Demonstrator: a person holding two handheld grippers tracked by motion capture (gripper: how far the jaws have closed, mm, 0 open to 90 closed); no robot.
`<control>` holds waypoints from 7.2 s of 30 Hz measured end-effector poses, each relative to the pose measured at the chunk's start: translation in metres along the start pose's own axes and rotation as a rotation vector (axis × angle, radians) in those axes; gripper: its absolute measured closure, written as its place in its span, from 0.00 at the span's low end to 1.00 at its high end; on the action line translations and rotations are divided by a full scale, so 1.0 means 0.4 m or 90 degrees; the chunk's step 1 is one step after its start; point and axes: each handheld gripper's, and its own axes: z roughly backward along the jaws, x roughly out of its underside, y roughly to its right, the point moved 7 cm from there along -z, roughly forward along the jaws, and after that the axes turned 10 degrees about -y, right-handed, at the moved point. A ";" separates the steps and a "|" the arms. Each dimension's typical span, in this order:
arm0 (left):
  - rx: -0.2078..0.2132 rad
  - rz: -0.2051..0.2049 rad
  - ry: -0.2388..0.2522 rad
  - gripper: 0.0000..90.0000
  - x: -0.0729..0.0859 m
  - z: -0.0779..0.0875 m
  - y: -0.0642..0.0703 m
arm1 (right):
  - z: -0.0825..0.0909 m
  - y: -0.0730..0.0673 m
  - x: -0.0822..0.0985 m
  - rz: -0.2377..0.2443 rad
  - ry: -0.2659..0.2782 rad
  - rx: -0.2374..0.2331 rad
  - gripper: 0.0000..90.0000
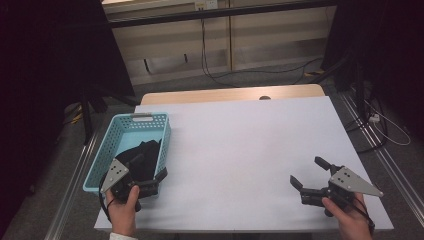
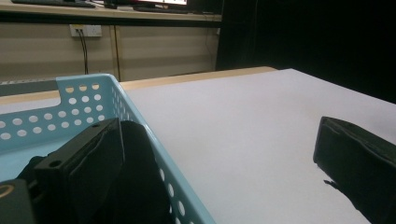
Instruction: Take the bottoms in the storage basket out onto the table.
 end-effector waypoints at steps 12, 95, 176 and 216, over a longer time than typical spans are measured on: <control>-0.003 0.002 0.001 0.02 -0.008 0.009 0.001 | 0.001 0.001 0.000 0.000 0.000 -0.002 0.01; -0.033 -0.028 -0.214 0.03 -0.065 -0.060 -0.241 | -0.003 0.001 0.007 0.011 -0.016 -0.005 0.00; -0.081 0.062 -0.467 0.11 0.120 -0.162 -0.300 | -0.002 -0.002 0.008 0.019 -0.019 -0.006 0.00; -0.055 0.188 -0.396 0.84 -0.028 -0.115 -0.338 | -0.005 -0.001 0.006 0.020 -0.018 -0.009 0.00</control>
